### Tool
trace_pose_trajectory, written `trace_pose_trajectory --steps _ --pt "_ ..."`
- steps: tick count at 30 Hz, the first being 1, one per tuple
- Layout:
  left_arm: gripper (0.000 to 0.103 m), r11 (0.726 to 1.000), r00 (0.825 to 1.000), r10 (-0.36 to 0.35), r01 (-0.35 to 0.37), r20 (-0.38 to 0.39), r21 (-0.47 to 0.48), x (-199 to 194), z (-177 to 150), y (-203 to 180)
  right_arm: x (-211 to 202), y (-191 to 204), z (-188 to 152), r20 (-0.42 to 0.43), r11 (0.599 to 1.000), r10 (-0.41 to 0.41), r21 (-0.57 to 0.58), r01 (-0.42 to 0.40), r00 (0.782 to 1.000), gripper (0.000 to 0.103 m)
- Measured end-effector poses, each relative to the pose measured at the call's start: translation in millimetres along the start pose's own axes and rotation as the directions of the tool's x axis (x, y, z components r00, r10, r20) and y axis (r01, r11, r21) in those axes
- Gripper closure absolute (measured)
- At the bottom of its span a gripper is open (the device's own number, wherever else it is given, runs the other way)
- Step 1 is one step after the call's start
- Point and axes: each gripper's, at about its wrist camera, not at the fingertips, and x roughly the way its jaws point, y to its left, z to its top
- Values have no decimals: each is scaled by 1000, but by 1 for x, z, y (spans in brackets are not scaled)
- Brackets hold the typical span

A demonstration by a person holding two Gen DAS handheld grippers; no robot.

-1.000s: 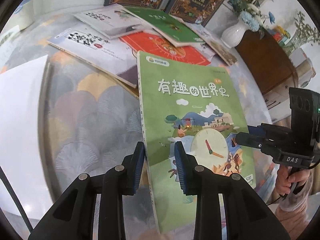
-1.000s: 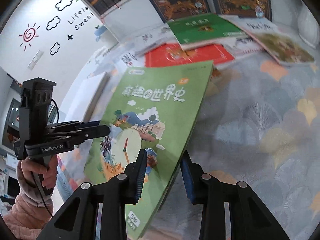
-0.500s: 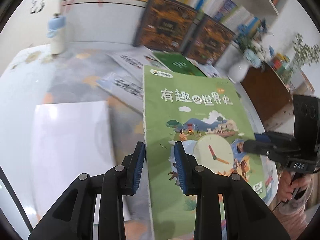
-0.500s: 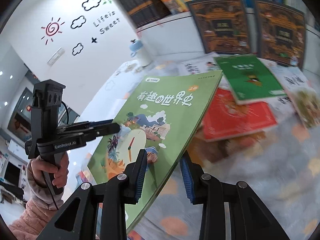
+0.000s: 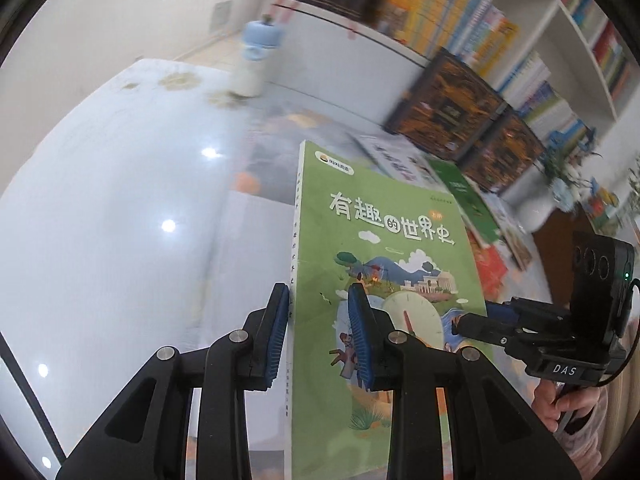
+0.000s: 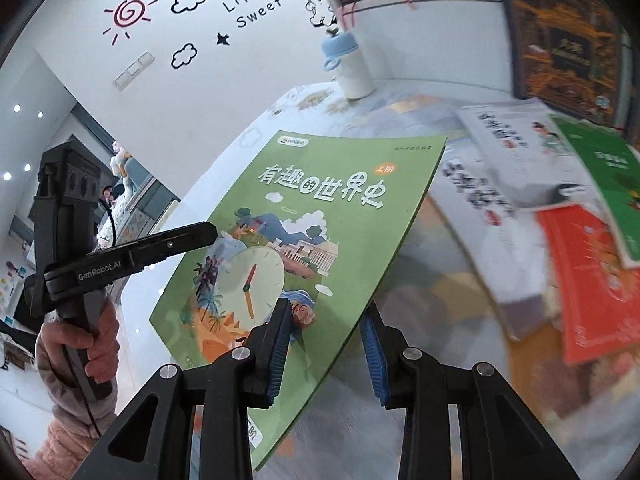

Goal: Organize books
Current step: 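Lift the green book upright and lay it onto the white-covered book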

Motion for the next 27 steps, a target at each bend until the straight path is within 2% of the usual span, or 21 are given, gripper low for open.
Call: trace_pose_trajectory --steps 8,11,21,26,27 --pt "76 997 998 64 -65 -5 -46 21 -8 38 46 8 1 -44 1000 5 -5 -5 999 69" --pt "76 996 998 55 -56 -26 -63 31 -13 47 56 5 -4 -67 1000 3 12 -2 998 69" --pt "76 991 991 134 -135 -25 -19 39 -21 42 63 6 -9 -86 1000 -12 0 12 996 68" --pt "69 979 979 204 -204 -12 20 42 -24 31 64 13 -10 -86 1000 -30 -9 30 996 60" --pt "69 977 977 211 -211 -11 24 42 -24 29 65 14 -9 -89 1000 -27 -10 26 996 54"
